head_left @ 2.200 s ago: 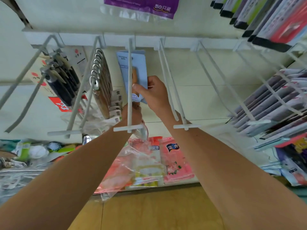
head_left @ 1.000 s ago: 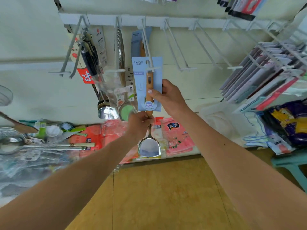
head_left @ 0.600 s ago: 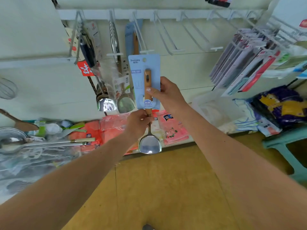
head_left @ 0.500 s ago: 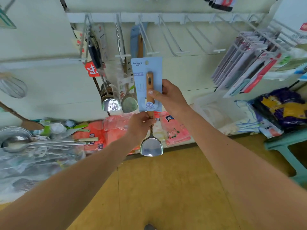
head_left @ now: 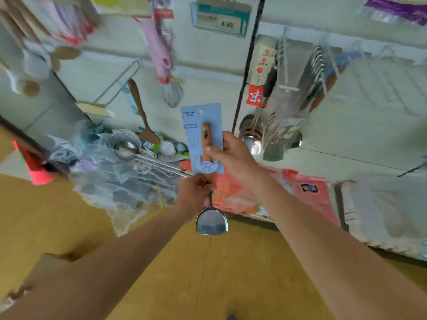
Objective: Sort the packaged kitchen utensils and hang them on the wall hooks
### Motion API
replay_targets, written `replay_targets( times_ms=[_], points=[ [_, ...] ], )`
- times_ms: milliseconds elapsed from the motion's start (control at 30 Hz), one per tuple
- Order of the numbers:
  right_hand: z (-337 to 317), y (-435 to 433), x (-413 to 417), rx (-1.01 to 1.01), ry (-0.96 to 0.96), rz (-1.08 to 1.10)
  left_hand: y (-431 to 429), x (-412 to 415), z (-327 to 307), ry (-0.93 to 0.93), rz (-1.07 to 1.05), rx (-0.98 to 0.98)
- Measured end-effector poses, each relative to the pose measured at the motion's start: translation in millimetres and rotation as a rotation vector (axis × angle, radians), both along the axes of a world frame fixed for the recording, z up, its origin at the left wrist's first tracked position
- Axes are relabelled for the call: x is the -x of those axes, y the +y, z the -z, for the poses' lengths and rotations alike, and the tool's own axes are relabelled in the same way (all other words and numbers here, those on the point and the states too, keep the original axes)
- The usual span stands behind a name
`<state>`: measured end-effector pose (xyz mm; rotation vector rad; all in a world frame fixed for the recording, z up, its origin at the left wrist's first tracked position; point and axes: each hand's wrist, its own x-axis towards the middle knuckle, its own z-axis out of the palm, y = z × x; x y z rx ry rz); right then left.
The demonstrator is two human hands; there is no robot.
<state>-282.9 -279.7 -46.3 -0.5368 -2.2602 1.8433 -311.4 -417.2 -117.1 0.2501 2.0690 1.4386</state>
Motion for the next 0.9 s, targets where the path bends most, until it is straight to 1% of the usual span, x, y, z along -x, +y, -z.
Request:
replay_targets(
  times_ms=[233,400,600,733,800,900],
  points=[
    [4,-145,102,0.004,-0.037,-0.346,-144,54,9,-0.093,-0.321,-0.040],
    [18,-275,149,0.014,-0.067,-0.515,-262,71,20,-0.161,-0.551,-0.121],
    [37,-433,175,0.009,-0.130,-0.713,-406,65,36,-0.226,-0.754,-0.142],
    [54,-528,188,-0.007,-0.189,-0.774,-491,61,47,-0.242,-0.844,-0.089],
    [63,-571,192,-0.017,-0.218,-0.812,-528,58,58,-0.285,-0.903,-0.097],
    [86,-625,194,-0.038,-0.256,-0.860,-573,52,80,-0.296,-0.950,-0.101]
  ],
)
